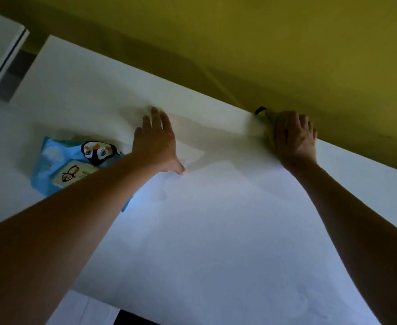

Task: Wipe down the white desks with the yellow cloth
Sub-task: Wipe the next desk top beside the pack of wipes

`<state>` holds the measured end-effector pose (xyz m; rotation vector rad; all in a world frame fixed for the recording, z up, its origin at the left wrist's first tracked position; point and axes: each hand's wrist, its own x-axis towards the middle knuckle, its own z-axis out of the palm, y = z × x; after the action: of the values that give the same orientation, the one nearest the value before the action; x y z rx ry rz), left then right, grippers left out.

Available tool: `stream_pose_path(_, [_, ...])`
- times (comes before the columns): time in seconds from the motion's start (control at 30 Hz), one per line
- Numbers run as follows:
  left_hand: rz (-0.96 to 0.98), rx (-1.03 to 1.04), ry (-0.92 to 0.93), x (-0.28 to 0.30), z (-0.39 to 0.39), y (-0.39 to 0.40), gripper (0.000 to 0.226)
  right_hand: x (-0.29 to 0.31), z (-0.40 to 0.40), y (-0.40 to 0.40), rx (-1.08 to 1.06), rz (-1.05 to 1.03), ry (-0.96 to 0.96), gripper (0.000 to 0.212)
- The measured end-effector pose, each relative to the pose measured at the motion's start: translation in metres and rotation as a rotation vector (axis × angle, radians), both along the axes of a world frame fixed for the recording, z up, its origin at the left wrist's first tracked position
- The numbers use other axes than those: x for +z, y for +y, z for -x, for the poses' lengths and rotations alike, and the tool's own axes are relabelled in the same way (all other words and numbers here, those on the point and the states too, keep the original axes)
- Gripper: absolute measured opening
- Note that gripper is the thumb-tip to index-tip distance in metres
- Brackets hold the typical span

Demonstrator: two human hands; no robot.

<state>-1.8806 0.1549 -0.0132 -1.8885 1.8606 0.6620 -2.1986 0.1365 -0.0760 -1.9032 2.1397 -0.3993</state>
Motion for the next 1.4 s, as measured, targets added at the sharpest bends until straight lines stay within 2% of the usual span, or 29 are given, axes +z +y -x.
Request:
stream_pose_path(0.1, [0.19, 0.028, 0.136, -0.01, 0.038, 0.029, 0.094, 0.001, -0.024, -0.008, -0.052, 0.007, 0.023, 0.051])
stream_pose_path(0.23, [0.5, 0.022, 0.208, -0.047, 0.071, 0.08, 0.076, -0.002, -0.106, -0.04, 0.089, -0.046, 0.025, 0.053])
stream_pose_path(0.33, [0.588, 0.046, 0.154, -0.062, 0.073, 0.088, 0.082, -0.003, -0.155, -0.058, 0.197, 0.003, -0.025, 0.045])
stream_pose_path(0.43, [0.612, 0.028, 0.123, -0.068, 0.076, 0.086, 0.083, -0.004, -0.149, -0.059, 0.244, 0.015, -0.044, 0.044])
stream_pose_path(0.53, [0.626, 0.035, 0.129, -0.071, 0.074, 0.084, 0.083, -0.006, -0.099, -0.037, 0.195, 0.045, -0.037, 0.049])
stream_pose_path(0.67, [0.62, 0.025, 0.12, -0.074, 0.072, 0.083, 0.081, -0.004, 0.006, 0.005, 0.012, 0.053, 0.017, 0.049])
stream_pose_path(0.77, [0.62, 0.032, 0.116, -0.074, 0.073, 0.082, 0.079, -0.004, 0.031, 0.008, -0.056, 0.028, 0.008, 0.046])
stream_pose_path(0.83, [0.634, 0.036, 0.111, -0.075, 0.072, 0.082, 0.078, -0.004, 0.01, -0.001, -0.097, 0.019, 0.024, 0.053])
stream_pose_path(0.9, [0.656, 0.043, 0.114, -0.076, 0.073, 0.084, 0.078, -0.003, -0.033, -0.015, -0.045, -0.005, 0.026, 0.062])
stream_pose_path(1.07, [0.684, 0.024, 0.096, -0.08, 0.072, 0.083, 0.08, 0.003, -0.164, -0.059, 0.151, -0.035, -0.02, 0.048])
stream_pose_path(1.17, [0.685, 0.029, 0.099, -0.079, 0.071, 0.083, 0.079, 0.004, -0.187, -0.063, 0.215, -0.011, -0.047, 0.046])
stream_pose_path(1.27, [0.682, 0.024, 0.086, -0.079, 0.072, 0.084, 0.08, -0.002, -0.144, -0.049, 0.206, 0.008, -0.049, 0.048])
stream_pose_path(1.4, [0.667, 0.024, 0.102, -0.078, 0.071, 0.083, 0.079, -0.009, -0.021, -0.006, 0.001, 0.075, -0.013, 0.046])
